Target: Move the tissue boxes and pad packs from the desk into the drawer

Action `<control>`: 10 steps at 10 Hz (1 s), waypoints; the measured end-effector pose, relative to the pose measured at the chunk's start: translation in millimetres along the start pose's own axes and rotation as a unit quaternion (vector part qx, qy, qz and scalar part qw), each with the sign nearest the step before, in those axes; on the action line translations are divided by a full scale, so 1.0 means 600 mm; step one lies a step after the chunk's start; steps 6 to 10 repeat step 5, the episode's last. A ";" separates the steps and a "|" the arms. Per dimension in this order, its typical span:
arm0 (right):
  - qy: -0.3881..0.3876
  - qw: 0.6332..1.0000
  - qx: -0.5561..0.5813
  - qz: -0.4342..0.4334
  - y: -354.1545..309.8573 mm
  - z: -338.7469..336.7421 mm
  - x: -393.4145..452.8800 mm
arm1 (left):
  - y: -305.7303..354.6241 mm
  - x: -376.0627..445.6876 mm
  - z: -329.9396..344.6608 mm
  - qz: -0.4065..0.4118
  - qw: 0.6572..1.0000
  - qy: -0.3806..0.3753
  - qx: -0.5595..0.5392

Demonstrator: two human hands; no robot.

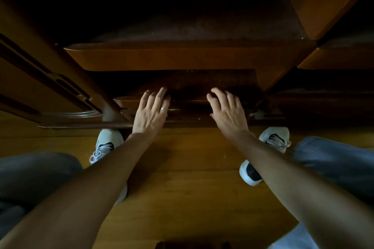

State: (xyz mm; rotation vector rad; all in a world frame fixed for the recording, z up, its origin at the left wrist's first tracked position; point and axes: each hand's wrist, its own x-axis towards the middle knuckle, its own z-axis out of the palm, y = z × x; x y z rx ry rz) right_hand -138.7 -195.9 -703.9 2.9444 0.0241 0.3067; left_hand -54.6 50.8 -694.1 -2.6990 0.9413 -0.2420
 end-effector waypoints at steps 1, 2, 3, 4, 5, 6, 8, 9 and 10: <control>0.028 0.999 -0.006 -0.015 0.004 0.019 0.009 | -0.006 0.011 0.019 0.008 0.998 0.054 -0.018; 0.040 0.999 -0.012 -0.027 0.011 0.024 0.011 | -0.010 0.011 0.033 0.017 0.993 0.118 -0.024; -0.001 1.000 -0.012 -0.011 0.004 0.002 0.016 | -0.010 0.014 0.021 0.025 0.995 0.094 -0.009; -0.045 0.998 0.020 0.029 -0.016 -0.036 0.017 | -0.007 0.011 -0.014 0.007 0.999 0.036 -0.007; -0.046 0.990 0.129 0.038 -0.018 -0.095 0.022 | -0.033 0.004 -0.058 0.033 0.995 0.065 -0.065; -0.046 0.990 0.129 0.038 -0.018 -0.095 0.022 | -0.033 0.004 -0.058 0.033 0.995 0.065 -0.065; -0.046 0.990 0.129 0.038 -0.018 -0.095 0.022 | -0.033 0.004 -0.058 0.033 0.995 0.065 -0.065; -0.046 0.990 0.129 0.038 -0.018 -0.095 0.022 | -0.033 0.004 -0.058 0.033 0.995 0.065 -0.065; -0.046 0.990 0.129 0.038 -0.018 -0.095 0.022 | -0.033 0.004 -0.058 0.033 0.995 0.065 -0.065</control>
